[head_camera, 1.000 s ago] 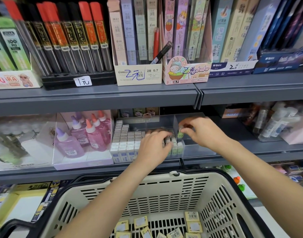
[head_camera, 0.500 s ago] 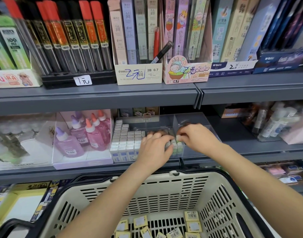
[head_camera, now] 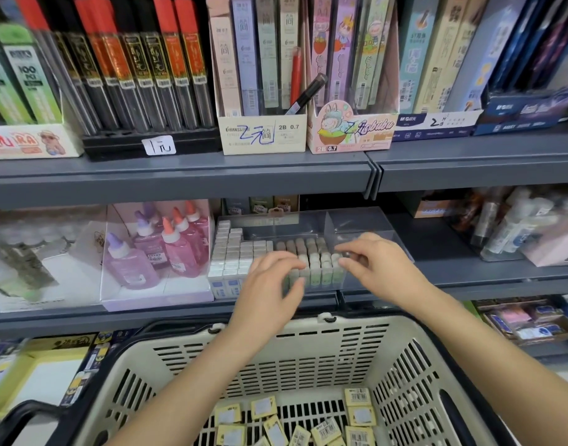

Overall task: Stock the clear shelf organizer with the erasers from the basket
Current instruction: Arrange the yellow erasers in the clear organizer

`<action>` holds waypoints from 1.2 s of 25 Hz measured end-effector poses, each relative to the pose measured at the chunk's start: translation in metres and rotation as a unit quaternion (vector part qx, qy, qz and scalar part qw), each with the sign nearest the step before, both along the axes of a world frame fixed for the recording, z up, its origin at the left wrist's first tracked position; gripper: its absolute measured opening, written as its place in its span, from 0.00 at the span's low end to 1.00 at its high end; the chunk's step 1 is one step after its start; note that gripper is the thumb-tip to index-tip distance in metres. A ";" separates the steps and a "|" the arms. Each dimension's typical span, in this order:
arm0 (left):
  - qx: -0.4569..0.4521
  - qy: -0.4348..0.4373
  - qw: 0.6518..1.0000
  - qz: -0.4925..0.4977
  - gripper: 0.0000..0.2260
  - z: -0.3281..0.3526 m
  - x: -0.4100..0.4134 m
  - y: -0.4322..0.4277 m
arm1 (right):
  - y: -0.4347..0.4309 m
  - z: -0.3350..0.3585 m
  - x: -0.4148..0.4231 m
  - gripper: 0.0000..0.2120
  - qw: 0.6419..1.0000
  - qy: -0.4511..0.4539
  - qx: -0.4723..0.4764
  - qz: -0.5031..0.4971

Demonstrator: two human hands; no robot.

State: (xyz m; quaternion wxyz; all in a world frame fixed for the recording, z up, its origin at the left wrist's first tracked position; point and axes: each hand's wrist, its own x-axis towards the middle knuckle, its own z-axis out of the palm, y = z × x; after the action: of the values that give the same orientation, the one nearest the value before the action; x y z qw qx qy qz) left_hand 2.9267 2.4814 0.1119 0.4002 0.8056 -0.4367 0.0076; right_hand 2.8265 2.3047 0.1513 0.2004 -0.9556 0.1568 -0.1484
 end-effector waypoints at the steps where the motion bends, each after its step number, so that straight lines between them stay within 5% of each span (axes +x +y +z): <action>1: -0.012 0.026 1.000 0.000 0.10 -0.003 -0.006 0.020 | 0.011 0.000 -0.012 0.12 0.999 -0.021 0.027 0.008; 4: 0.016 0.080 0.997 -0.006 0.09 -0.025 -0.022 0.076 | 0.052 -0.016 -0.041 0.10 0.993 -0.002 0.110 0.050; 9: 0.133 0.173 0.976 0.021 0.06 -0.071 -0.038 0.101 | 0.116 -0.100 -0.047 0.13 0.923 0.336 0.060 0.177; 12: 0.162 0.228 0.960 0.018 0.04 -0.089 -0.045 0.098 | 0.133 -0.155 -0.050 0.15 0.884 0.439 -0.011 0.159; 16: 0.243 0.272 0.931 -0.002 0.07 -0.116 -0.063 0.099 | 0.142 -0.195 -0.058 0.24 0.878 0.415 -0.128 0.200; 22: 0.331 0.290 0.897 -0.032 0.12 -0.140 -0.078 0.097 | 0.136 -0.199 -0.065 0.13 0.890 0.377 -0.181 0.180; 24: 0.319 0.349 0.881 -0.003 0.12 -0.140 -0.077 0.098 | 0.134 -0.189 -0.065 0.14 0.929 0.337 -0.104 0.115; 26: 0.249 0.503 0.828 0.023 0.14 -0.138 -0.078 0.100 | 0.137 -0.180 -0.060 0.14 0.963 0.265 0.046 0.027; 28: 0.119 0.665 0.736 0.037 0.15 -0.133 -0.083 0.099 | 0.143 -0.173 -0.054 0.11 0.966 0.200 0.163 0.012; 30: 0.024 0.705 0.704 0.082 0.12 -0.130 -0.082 0.097 | 0.144 -0.169 -0.050 0.06 0.953 0.171 0.246 0.037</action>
State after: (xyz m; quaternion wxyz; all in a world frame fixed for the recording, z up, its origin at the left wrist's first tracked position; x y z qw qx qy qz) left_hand 2.8449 2.5786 -0.0184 0.5700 0.6180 0.0403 -0.5400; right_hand 2.7764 2.4485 -0.0174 0.4052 -0.8927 0.1850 0.0679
